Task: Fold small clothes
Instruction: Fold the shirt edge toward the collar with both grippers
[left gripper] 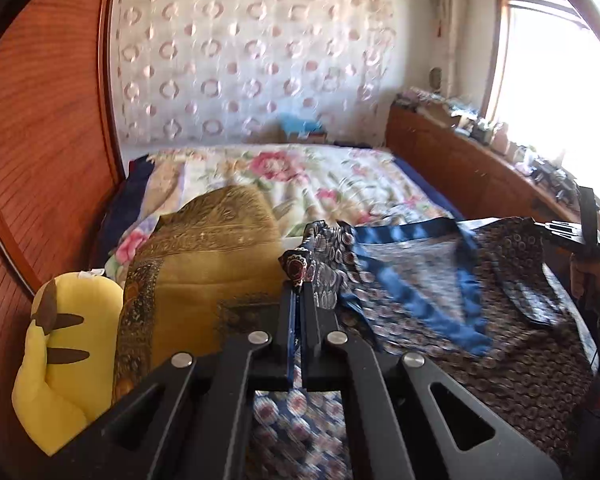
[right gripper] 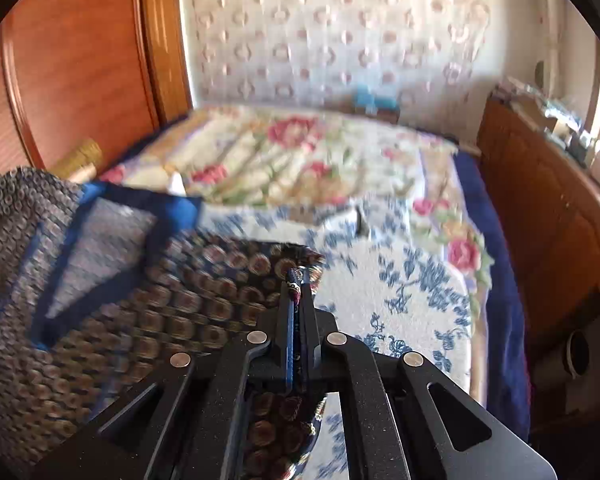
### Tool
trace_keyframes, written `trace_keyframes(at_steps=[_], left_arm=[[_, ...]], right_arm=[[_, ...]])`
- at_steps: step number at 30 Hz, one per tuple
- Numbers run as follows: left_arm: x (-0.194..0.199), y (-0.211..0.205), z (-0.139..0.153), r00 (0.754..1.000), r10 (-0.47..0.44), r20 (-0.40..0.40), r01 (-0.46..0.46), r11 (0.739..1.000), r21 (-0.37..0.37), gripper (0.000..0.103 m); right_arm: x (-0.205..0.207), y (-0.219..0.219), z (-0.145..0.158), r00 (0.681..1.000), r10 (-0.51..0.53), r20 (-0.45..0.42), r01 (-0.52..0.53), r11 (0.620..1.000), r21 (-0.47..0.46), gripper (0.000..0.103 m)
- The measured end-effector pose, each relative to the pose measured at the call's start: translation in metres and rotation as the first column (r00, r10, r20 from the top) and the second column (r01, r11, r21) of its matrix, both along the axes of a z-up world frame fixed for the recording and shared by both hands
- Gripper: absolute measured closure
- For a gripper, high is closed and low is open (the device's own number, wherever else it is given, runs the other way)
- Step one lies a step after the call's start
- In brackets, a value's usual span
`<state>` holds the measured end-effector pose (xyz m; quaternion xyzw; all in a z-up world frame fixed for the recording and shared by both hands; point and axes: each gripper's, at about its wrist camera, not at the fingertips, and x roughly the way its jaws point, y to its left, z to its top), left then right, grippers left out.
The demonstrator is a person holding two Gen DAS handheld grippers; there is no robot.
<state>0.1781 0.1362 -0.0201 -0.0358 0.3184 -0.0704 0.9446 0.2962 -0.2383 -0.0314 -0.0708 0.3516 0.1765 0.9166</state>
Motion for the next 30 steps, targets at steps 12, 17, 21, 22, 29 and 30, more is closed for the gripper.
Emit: trace_keyframes(at_steps=[12, 17, 21, 22, 29, 30], left_arm=[[-0.129, -0.003, 0.009, 0.995, -0.021, 0.101, 0.025, 0.999, -0.040, 0.103], [-0.181, 0.011, -0.008, 0.996, 0.025, 0.085, -0.019, 0.997, -0.074, 0.103], [-0.208, 0.022, -0.022, 0.997, 0.064, 0.047, -0.061, 0.996, -0.060, 0.103], [-0.214, 0.026, -0.026, 0.997, 0.075, 0.032, -0.073, 0.996, -0.059, 0.103], [-0.221, 0.036, -0.044, 0.994, 0.108, -0.034, -0.109, 0.992, -0.056, 0.101], [-0.220, 0.036, -0.045, 0.994, 0.106, -0.040, -0.109, 0.992, -0.060, 0.099]], right_arm=[[-0.153, -0.013, 0.050, 0.990, 0.024, 0.138, -0.033, 0.998, 0.058, 0.103], [-0.210, -0.025, 0.046, 0.993, 0.032, 0.111, -0.039, 0.997, 0.065, 0.103], [-0.253, -0.044, 0.040, 0.997, 0.018, 0.074, -0.023, 0.997, 0.070, 0.103], [-0.261, -0.049, 0.039, 0.998, 0.013, 0.062, -0.017, 0.998, 0.063, 0.103], [-0.289, -0.068, 0.013, 0.999, -0.034, -0.039, 0.036, 0.998, 0.046, 0.103], [-0.289, -0.070, 0.011, 0.998, -0.045, -0.044, 0.047, 0.998, 0.049, 0.102]])
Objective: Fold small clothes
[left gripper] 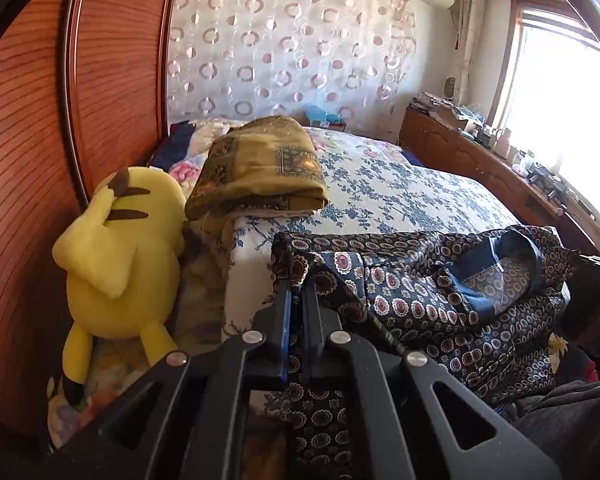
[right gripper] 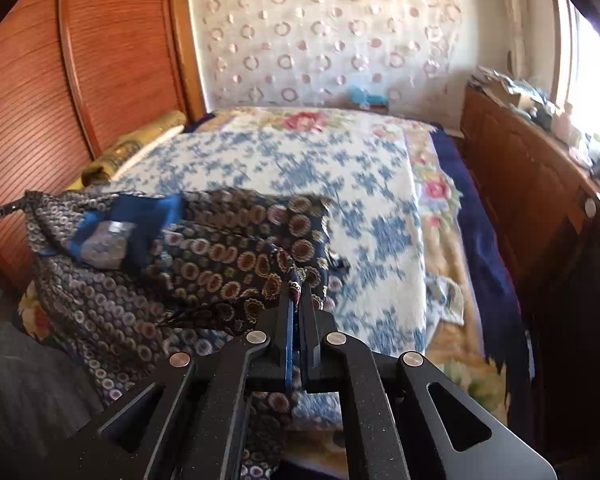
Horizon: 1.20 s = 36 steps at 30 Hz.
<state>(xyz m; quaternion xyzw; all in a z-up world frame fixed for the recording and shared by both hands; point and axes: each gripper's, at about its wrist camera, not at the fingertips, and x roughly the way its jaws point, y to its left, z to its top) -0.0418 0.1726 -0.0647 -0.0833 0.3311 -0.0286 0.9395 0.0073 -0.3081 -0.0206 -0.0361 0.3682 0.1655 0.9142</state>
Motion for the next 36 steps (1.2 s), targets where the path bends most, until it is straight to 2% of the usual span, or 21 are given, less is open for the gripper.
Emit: trace_keyframes(at_steps=[1, 2, 3, 4, 5, 6, 9, 12, 15, 22, 28, 30, 35, 36], left_arm=[[0.003, 0.001, 0.001, 1.000, -0.003, -0.006, 0.003, 1.000, -0.001, 0.097], [0.002, 0.003, 0.002, 1.000, -0.004, -0.006, 0.004, 1.000, 0.002, 0.090], [0.001, 0.004, 0.004, 1.000, -0.003, 0.003, 0.003, 1.000, 0.007, 0.078], [0.000, 0.004, 0.008, 1.000, 0.000, 0.016, -0.001, 1.000, 0.013, 0.071], [-0.003, 0.006, 0.012, 1.000, 0.004, 0.028, -0.004, 1.000, 0.017, 0.063], [-0.003, 0.007, 0.015, 0.999, 0.003, 0.034, -0.004, 1.000, 0.021, 0.061], [0.007, 0.009, 0.023, 0.999, -0.004, 0.039, 0.003, 0.999, 0.041, 0.053], [0.028, 0.010, 0.020, 1.000, -0.004, 0.018, 0.003, 0.998, 0.064, 0.053], [0.055, 0.009, 0.012, 0.999, -0.032, -0.013, 0.033, 0.997, 0.066, 0.053], [0.117, 0.012, -0.029, 0.986, -0.052, -0.157, 0.059, 0.997, 0.040, 0.053], [0.128, 0.004, -0.061, 0.960, -0.086, -0.266, 0.097, 0.995, 0.029, 0.053], [0.125, 0.002, -0.064, 0.962, -0.082, -0.260, 0.095, 0.995, 0.039, 0.053], [0.122, -0.006, -0.063, 0.963, -0.082, -0.255, 0.105, 0.991, 0.077, 0.054], [0.122, -0.011, -0.063, 0.962, -0.100, -0.254, 0.125, 0.989, 0.084, 0.067]], right_arm=[[0.000, -0.003, -0.002, 1.000, -0.015, -0.005, 0.015, 1.000, 0.001, 0.101], [0.001, -0.003, -0.002, 1.000, -0.017, -0.003, 0.017, 1.000, 0.001, 0.101], [0.002, -0.004, -0.001, 1.000, -0.018, 0.004, 0.018, 1.000, -0.001, 0.099], [0.005, -0.004, 0.002, 1.000, -0.020, 0.018, 0.020, 1.000, -0.014, 0.098], [0.007, -0.004, 0.005, 0.999, -0.019, 0.027, 0.020, 1.000, -0.022, 0.091], [0.009, -0.003, 0.008, 0.999, -0.019, 0.037, 0.020, 0.999, -0.029, 0.082], [0.016, -0.004, 0.019, 0.997, -0.017, 0.081, 0.021, 0.999, -0.040, 0.064], [0.031, 0.000, 0.024, 0.994, -0.019, 0.103, 0.026, 0.997, -0.072, 0.046], [0.056, 0.008, 0.017, 0.997, -0.009, 0.082, 0.014, 0.998, -0.057, 0.043], [0.102, 0.026, -0.022, 1.000, 0.003, -0.015, -0.004, 0.996, -0.084, 0.042], [0.113, 0.020, -0.054, 0.991, -0.022, -0.132, 0.010, 0.996, -0.092, 0.042], [0.113, 0.018, -0.063, 0.986, -0.023, -0.164, 0.009, 0.996, -0.085, 0.042], [0.110, 0.020, -0.063, 0.986, 0.002, -0.164, -0.009, 0.999, -0.042, 0.041], [0.109, 0.024, -0.063, 0.987, 0.014, -0.163, -0.022, 0.999, -0.046, 0.043]])
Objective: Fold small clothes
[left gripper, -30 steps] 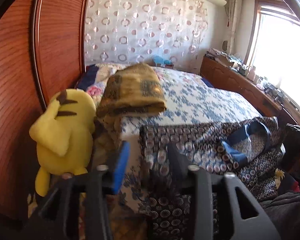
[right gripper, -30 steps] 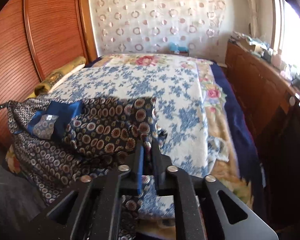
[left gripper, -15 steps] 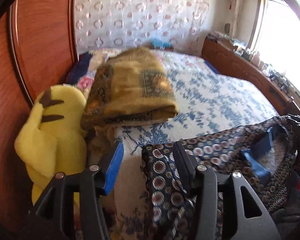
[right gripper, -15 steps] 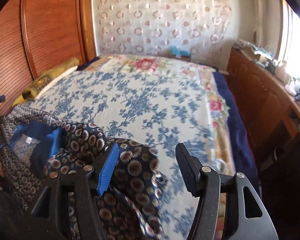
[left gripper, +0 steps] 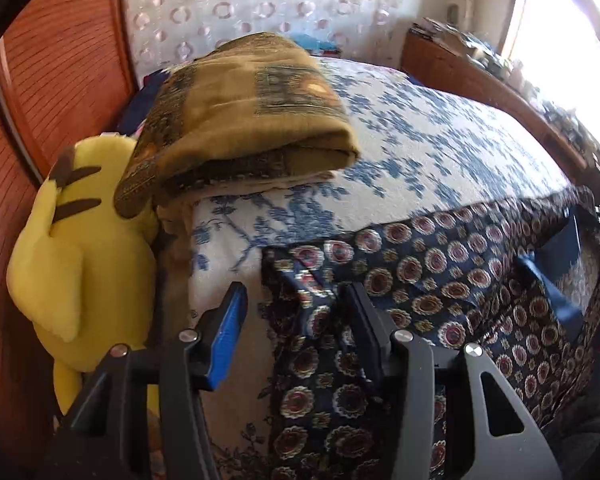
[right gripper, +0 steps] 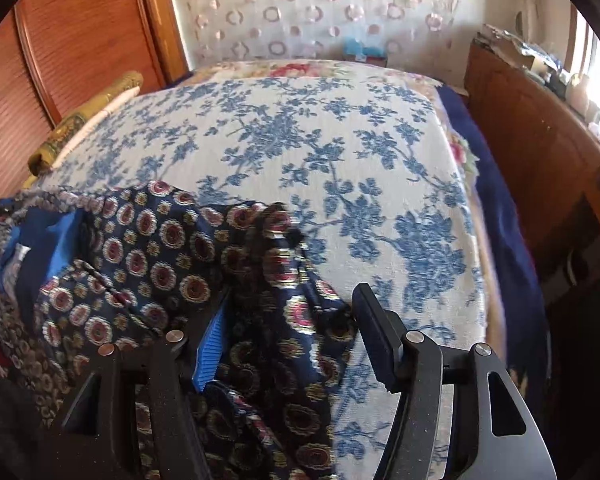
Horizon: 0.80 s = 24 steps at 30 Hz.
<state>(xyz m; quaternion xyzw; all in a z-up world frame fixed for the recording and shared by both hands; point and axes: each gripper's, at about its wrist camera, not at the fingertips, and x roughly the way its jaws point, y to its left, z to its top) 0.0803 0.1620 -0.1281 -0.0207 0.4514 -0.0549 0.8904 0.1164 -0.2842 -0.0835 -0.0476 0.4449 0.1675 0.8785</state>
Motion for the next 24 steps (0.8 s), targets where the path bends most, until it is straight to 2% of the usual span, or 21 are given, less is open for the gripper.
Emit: trace_keyframes(at_steps=[1, 2, 3, 6, 9, 13, 16, 20, 22, 24], left_arm=[[-0.001, -0.006, 0.001, 1.000, -0.027, 0.003, 0.027, 1.000, -0.005, 0.078], [0.000, -0.010, 0.003, 0.999, -0.042, -0.001, 0.042, 0.999, -0.011, 0.094], [-0.002, -0.015, 0.005, 0.999, -0.054, -0.003, 0.054, 0.998, -0.015, 0.102], [-0.010, -0.027, 0.022, 0.997, -0.054, 0.062, 0.053, 0.998, 0.013, 0.103], [-0.021, -0.030, 0.060, 0.981, -0.036, 0.191, 0.042, 0.999, -0.026, 0.103], [-0.023, -0.044, 0.124, 0.936, -0.031, 0.352, 0.041, 0.999, -0.021, 0.103], [-0.009, -0.050, 0.168, 0.898, -0.034, 0.438, 0.044, 0.999, -0.012, 0.103], [0.027, -0.045, 0.208, 0.865, -0.012, 0.502, 0.013, 1.000, 0.001, 0.103], [0.054, -0.041, 0.213, 0.868, -0.009, 0.496, 0.009, 1.000, 0.002, 0.103], [0.083, -0.034, 0.206, 0.882, 0.008, 0.471, -0.010, 1.000, 0.000, 0.101]], right_arm=[[-0.001, 0.005, 0.000, 1.000, 0.022, 0.002, -0.022, 1.000, -0.005, 0.049], [-0.002, 0.011, -0.001, 0.999, 0.051, 0.003, -0.051, 0.999, -0.004, 0.069], [-0.004, 0.019, 0.000, 0.995, 0.098, -0.007, -0.098, 0.995, 0.016, 0.094], [-0.015, 0.035, 0.007, 0.988, 0.151, 0.033, -0.150, 0.988, -0.023, 0.097], [-0.024, 0.038, 0.032, 0.982, 0.144, 0.122, -0.141, 0.990, -0.032, 0.098], [-0.028, 0.030, 0.100, 0.951, 0.106, 0.291, -0.104, 0.994, -0.025, 0.098], [-0.015, 0.029, 0.144, 0.921, 0.098, 0.378, -0.084, 0.995, -0.055, 0.098], [0.023, 0.026, 0.199, 0.884, 0.062, 0.464, -0.028, 0.996, -0.079, 0.098], [0.051, 0.023, 0.213, 0.877, 0.030, 0.480, 0.017, 0.996, -0.092, 0.098], [0.076, 0.017, 0.214, 0.881, -0.008, 0.472, 0.058, 0.994, -0.092, 0.098]])
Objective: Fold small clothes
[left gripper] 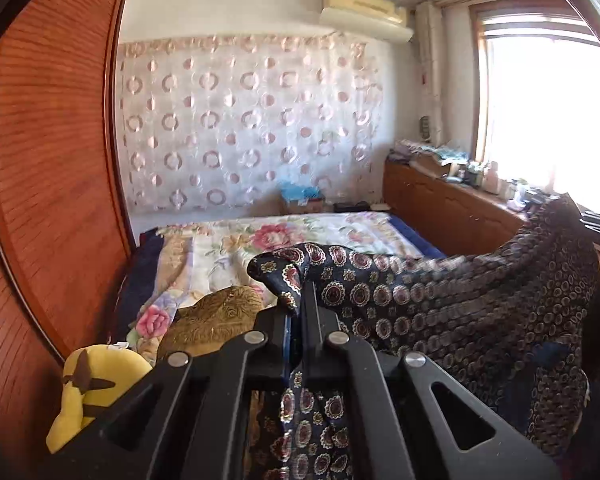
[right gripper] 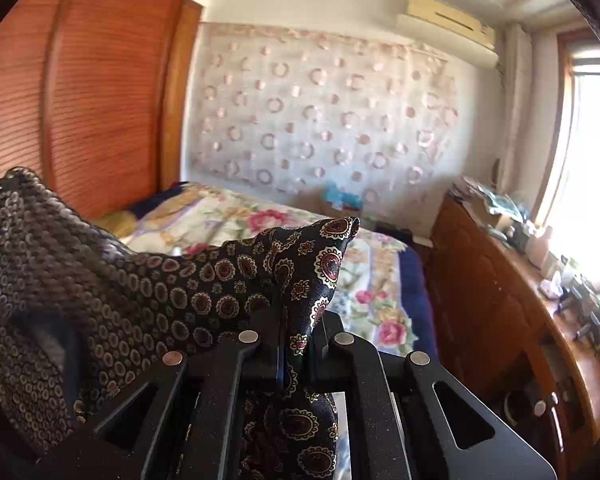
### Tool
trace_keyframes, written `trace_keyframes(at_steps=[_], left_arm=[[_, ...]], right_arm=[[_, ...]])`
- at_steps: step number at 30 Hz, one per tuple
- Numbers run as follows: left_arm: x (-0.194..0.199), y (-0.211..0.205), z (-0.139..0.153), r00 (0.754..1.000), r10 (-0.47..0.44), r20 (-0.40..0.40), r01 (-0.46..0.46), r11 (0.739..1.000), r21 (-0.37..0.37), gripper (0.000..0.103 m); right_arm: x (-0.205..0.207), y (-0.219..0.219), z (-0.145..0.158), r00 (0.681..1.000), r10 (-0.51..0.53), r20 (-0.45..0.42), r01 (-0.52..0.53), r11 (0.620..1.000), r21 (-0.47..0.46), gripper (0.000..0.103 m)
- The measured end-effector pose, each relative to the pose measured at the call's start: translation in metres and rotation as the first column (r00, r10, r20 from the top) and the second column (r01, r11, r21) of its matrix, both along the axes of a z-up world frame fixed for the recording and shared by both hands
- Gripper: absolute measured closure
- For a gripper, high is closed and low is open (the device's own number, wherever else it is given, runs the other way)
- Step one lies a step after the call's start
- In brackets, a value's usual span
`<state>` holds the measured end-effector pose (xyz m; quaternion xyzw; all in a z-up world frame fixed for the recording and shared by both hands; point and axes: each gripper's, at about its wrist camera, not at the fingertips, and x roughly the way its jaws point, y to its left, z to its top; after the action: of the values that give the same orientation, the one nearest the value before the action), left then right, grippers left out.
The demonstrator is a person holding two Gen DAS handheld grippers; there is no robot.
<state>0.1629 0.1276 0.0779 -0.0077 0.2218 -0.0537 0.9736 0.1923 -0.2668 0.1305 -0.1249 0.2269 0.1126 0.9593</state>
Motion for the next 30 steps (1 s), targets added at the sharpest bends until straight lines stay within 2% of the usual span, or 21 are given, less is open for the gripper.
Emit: trace_keyframes(at_steps=[2, 4, 5, 6, 8, 12, 15, 19, 25, 30], left_arm=[[0.028, 0.007, -0.020, 0.998, 0.008, -0.056, -0.008, 1.000, -0.002, 0.099], [0.045, 0.010, -0.042, 0.992, -0.027, -0.120, 0.022, 0.999, -0.045, 0.095], [0.051, 0.011, -0.054, 0.987, -0.026, -0.160, 0.018, 0.999, -0.051, 0.086], [0.053, 0.011, -0.065, 0.982, -0.008, -0.188, -0.001, 0.999, -0.044, 0.076], [0.045, 0.008, -0.080, 0.978, -0.020, -0.206, 0.010, 0.999, -0.053, 0.067], [0.027, -0.003, -0.100, 0.969, -0.028, -0.245, 0.021, 0.999, -0.029, 0.055], [0.013, -0.007, -0.107, 0.964, -0.048, -0.260, 0.039, 0.999, -0.038, 0.046], [-0.001, -0.006, -0.116, 0.962, -0.056, -0.267, 0.039, 0.997, -0.069, 0.046], [-0.021, -0.002, -0.137, 0.953, -0.046, -0.299, 0.021, 0.996, -0.086, 0.046], [-0.039, -0.003, -0.149, 0.954, -0.007, -0.300, 0.001, 1.000, -0.021, 0.046]], right_arm=[[0.028, -0.005, -0.011, 0.998, -0.057, -0.031, 0.057, 0.998, 0.001, 0.096], [0.052, -0.010, -0.033, 0.992, -0.109, -0.065, 0.109, 0.994, -0.003, 0.092], [0.060, -0.013, -0.044, 0.987, -0.134, -0.088, 0.134, 0.991, -0.006, 0.081], [0.068, -0.018, -0.058, 0.980, -0.153, -0.125, 0.154, 0.988, -0.006, 0.066], [0.077, -0.023, -0.082, 0.968, -0.171, -0.181, 0.173, 0.985, -0.004, 0.052], [0.068, -0.029, -0.118, 0.960, -0.164, -0.229, 0.162, 0.986, -0.026, 0.051], [0.049, -0.033, -0.128, 0.960, -0.137, -0.246, 0.140, 0.990, -0.007, 0.050], [0.024, -0.033, -0.138, 0.955, -0.115, -0.273, 0.126, 0.992, 0.024, 0.048], [0.002, -0.043, -0.171, 0.921, -0.143, -0.362, 0.174, 0.983, 0.055, 0.048], [-0.003, -0.057, -0.197, 0.887, -0.153, -0.435, 0.212, 0.973, 0.089, 0.048]])
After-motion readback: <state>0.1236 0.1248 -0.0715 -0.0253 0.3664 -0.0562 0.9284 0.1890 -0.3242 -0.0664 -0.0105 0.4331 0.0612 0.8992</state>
